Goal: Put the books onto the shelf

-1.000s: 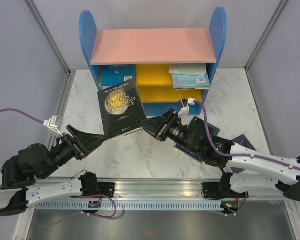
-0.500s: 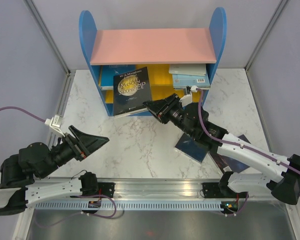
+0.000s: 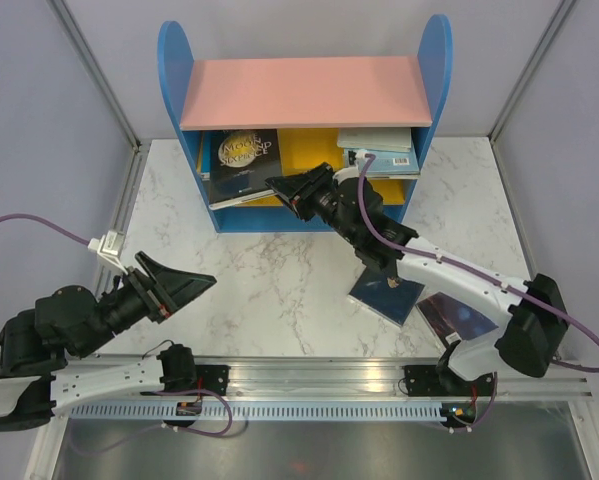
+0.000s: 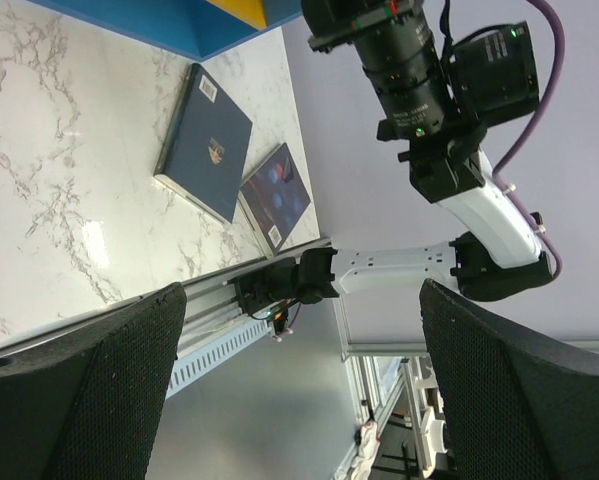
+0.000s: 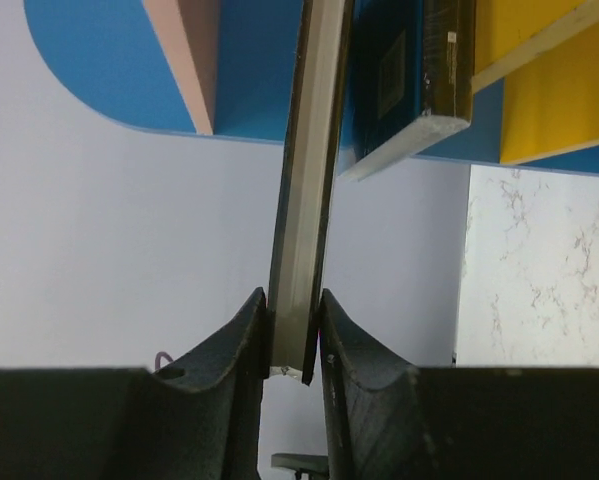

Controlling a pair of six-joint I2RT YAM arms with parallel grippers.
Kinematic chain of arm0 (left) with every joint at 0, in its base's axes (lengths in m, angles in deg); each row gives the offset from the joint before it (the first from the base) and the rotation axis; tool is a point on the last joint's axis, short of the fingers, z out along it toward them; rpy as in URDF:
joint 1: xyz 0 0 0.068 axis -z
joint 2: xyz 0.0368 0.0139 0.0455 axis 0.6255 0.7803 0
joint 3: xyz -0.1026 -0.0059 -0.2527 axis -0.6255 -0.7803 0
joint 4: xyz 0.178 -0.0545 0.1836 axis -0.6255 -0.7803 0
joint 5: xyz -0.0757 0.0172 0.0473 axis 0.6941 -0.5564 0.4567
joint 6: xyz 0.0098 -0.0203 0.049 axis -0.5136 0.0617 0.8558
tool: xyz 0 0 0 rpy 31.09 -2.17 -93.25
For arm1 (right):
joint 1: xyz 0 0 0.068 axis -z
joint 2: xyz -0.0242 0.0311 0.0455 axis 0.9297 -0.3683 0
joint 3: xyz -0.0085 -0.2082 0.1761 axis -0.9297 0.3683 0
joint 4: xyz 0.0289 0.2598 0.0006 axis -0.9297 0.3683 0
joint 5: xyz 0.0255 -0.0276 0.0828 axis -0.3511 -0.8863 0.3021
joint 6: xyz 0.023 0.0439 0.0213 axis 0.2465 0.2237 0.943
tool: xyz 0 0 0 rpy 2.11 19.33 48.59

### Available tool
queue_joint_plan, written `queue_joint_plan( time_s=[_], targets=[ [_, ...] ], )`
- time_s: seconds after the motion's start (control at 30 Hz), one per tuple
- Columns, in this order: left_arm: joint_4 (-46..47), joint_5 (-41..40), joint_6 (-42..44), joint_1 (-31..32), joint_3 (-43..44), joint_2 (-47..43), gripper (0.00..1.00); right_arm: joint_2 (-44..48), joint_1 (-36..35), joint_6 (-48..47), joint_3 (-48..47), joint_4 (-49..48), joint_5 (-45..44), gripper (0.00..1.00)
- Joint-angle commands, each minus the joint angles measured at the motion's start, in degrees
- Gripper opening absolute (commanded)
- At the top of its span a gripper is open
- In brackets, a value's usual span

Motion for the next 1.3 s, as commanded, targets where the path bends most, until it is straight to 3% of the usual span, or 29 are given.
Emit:
queue_joint_plan(
  time_s=[0.0, 0.23, 0.57, 0.77, 0.9, 1.13, 1.27],
  targets=[
    [-1.13, 0.0, 1.49, 0.22, 1.88, -0.88, 1.0, -2.76, 0.58, 1.38, -7.36, -11.51, -0.32, 0.0],
    [-2.45, -0.09, 1.14, 0.22, 2.5, -1.85, 1.0, -11.63, 0.93, 2.61, -12.47, -11.6, -3.39, 0.0],
    [-3.85, -0.27, 0.7, 0.22, 2.06, -3.69, 1.0, -16.12, 1.28, 5.25, -13.96, -9.4, -9.98, 0.0],
    [-4.82, -1.14, 0.35, 0.22, 1.79, -5.54, 1.0, -20.78, 1.28, 6.57, -18.69, -8.43, -9.29, 0.01],
    [-5.44, -1.58, 0.17, 0.22, 1.79, -6.24, 1.0, -24.21, 1.28, 7.1, -21.43, -8.52, -4.81, 0.16],
    [-6.32, -2.46, -0.35, 0.22, 1.53, -7.04, 1.0, -19.3, 1.11, 7.19, -14.94, -9.13, -2.96, 0.57],
    [-6.49, -3.08, -0.53, 0.22, 1.44, -6.86, 1.0, -16.13, 0.58, 7.1, -10.73, -9.05, -2.08, 0.64]
  ],
)
